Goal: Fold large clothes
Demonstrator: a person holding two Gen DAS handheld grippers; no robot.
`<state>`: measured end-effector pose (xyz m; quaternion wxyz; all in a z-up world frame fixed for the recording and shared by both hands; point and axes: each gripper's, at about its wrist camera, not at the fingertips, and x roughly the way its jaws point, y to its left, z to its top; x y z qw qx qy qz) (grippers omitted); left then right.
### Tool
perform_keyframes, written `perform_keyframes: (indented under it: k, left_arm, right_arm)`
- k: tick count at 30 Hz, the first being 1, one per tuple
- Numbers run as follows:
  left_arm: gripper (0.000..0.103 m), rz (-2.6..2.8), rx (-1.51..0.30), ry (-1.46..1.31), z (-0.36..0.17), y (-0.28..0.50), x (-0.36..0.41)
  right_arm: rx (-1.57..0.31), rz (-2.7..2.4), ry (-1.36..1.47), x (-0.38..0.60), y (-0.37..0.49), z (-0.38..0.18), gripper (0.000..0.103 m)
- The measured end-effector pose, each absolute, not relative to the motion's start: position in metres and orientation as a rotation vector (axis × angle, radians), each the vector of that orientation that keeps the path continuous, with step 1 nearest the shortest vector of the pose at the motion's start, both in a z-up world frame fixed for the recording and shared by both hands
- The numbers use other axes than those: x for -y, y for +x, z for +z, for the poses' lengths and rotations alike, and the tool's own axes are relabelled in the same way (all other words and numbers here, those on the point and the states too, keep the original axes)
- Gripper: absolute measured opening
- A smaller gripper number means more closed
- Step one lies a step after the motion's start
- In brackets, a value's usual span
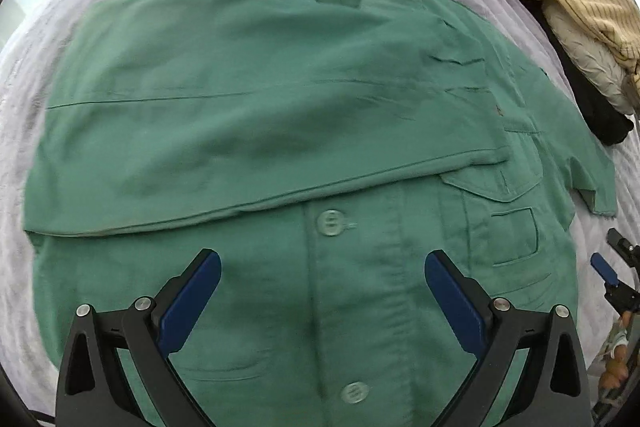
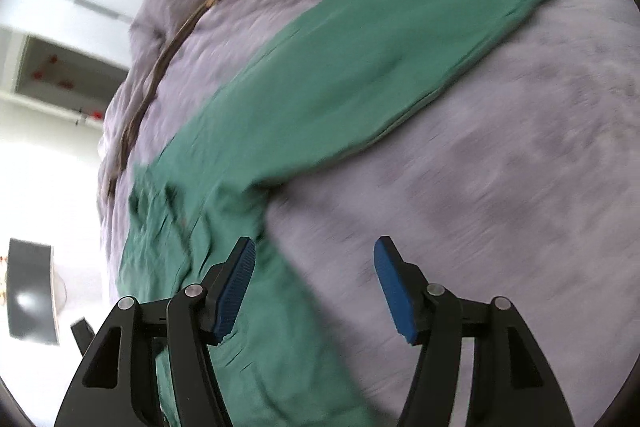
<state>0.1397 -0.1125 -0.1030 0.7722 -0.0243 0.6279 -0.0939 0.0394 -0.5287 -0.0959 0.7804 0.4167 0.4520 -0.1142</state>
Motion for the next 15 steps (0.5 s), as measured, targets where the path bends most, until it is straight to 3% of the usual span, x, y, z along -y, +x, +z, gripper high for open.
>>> perform_keyframes:
  k: [15]
  left_arm:
    - [0.102, -0.300, -1.360, 0.038, -0.103, 0.139, 0.221]
  right_arm:
    - [-0.781, -0.340, 1.275, 0.664, 0.028, -0.135, 0.067]
